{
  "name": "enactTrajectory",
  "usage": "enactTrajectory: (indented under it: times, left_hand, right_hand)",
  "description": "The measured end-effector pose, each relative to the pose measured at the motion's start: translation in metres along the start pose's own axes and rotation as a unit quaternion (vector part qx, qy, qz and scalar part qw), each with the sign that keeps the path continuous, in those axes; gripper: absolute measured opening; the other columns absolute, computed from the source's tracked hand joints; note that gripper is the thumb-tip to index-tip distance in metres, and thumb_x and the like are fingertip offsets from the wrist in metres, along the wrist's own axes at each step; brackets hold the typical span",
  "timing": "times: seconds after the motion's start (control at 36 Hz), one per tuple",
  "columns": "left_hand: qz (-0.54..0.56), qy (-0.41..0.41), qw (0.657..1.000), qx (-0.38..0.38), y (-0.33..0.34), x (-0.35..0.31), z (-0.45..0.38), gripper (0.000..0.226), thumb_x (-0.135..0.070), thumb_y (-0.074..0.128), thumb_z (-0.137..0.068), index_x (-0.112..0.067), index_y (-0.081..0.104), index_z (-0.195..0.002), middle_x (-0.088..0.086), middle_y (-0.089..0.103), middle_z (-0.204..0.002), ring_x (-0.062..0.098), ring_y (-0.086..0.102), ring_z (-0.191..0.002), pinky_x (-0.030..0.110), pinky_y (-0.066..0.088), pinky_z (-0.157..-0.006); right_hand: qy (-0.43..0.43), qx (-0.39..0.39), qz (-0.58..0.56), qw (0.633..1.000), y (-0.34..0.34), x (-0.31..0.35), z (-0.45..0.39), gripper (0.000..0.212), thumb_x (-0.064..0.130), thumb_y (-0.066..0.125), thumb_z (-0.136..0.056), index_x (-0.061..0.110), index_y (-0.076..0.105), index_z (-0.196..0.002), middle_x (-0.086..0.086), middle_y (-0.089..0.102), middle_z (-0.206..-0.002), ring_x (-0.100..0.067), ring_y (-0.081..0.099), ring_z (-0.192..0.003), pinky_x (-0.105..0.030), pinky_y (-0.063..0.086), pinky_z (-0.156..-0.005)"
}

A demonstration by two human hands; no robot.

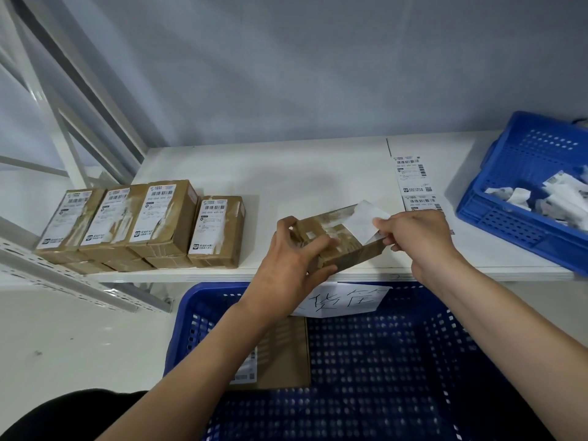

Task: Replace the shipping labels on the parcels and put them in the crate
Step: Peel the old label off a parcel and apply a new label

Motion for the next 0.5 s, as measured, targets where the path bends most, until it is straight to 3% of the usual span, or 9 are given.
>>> enactTrajectory:
  times: [0.11, 0.17, 0.25, 0.39, 0.5]
  left_hand:
    - [-0.008, -0.003, 1.000, 0.015, -0.001, 0.011, 0.001, 0.044, -0.037, 0.074, -0.091, -0.038, 0.056, -0.131, 0.009, 0.027, -0.145, 0.028, 0.051, -0.119, 0.034, 0.050, -0.103]
    - [-0.005, -0.009, 1.000, 0.023, -0.003, 0.018, 0.000, 0.049, -0.031, 0.079, -0.088, -0.037, 0.056, -0.131, 0.008, 0.026, -0.146, 0.026, 0.051, -0.119, 0.027, 0.046, -0.101]
    - [0.024, -0.023, 0.999, 0.020, -0.012, 0.022, -0.002, 0.054, -0.023, 0.084, -0.084, -0.035, 0.055, -0.128, 0.003, 0.027, -0.144, 0.020, 0.053, -0.117, 0.024, 0.047, -0.100]
    - [0.038, -0.060, 0.997, -0.001, -0.027, 0.033, -0.008, 0.068, -0.018, 0.087, -0.079, -0.031, 0.046, -0.133, -0.001, 0.033, -0.145, 0.011, 0.049, -0.113, 0.021, 0.044, -0.098]
    - [0.046, -0.028, 0.998, 0.017, -0.032, 0.038, -0.010, 0.075, -0.014, 0.089, -0.074, -0.029, 0.047, -0.135, -0.008, 0.036, -0.144, 0.004, 0.048, -0.113, 0.019, 0.046, -0.095]
  right_hand:
    - [0.040, 0.101, 0.031, 0.994, 0.004, -0.001, -0.001, 0.007, 0.009, 0.074, -0.089, 0.003, 0.069, -0.087, -0.010, 0.069, -0.077, -0.018, 0.061, -0.063, -0.027, 0.047, -0.060]
    - [0.070, 0.164, 0.023, 0.984, 0.005, -0.001, 0.001, 0.015, 0.010, 0.074, -0.090, 0.003, 0.069, -0.102, -0.008, 0.071, -0.077, -0.019, 0.065, -0.067, -0.028, 0.051, -0.064]
    - [0.094, 0.206, -0.037, 0.973, 0.006, 0.000, 0.006, 0.015, 0.008, 0.073, -0.089, 0.002, 0.068, -0.102, -0.006, 0.071, -0.072, -0.021, 0.068, -0.071, -0.032, 0.057, -0.074]
    - [0.112, 0.217, -0.092, 0.965, 0.003, 0.007, 0.008, 0.013, 0.000, 0.057, -0.098, 0.001, 0.069, -0.102, -0.011, 0.070, -0.087, -0.023, 0.068, -0.075, -0.032, 0.060, -0.076]
    - [0.010, 0.155, 0.001, 0.988, -0.003, 0.007, 0.005, 0.016, 0.003, 0.060, -0.097, 0.011, 0.073, -0.101, -0.011, 0.072, -0.104, -0.023, 0.069, -0.089, -0.038, 0.057, -0.091]
Point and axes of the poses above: each hand's wrist, its own z-axis away from the middle knuckle, its own y-axis out of the palm, x = y × z, the point moved 2 cm from there along -z, towards the middle knuckle
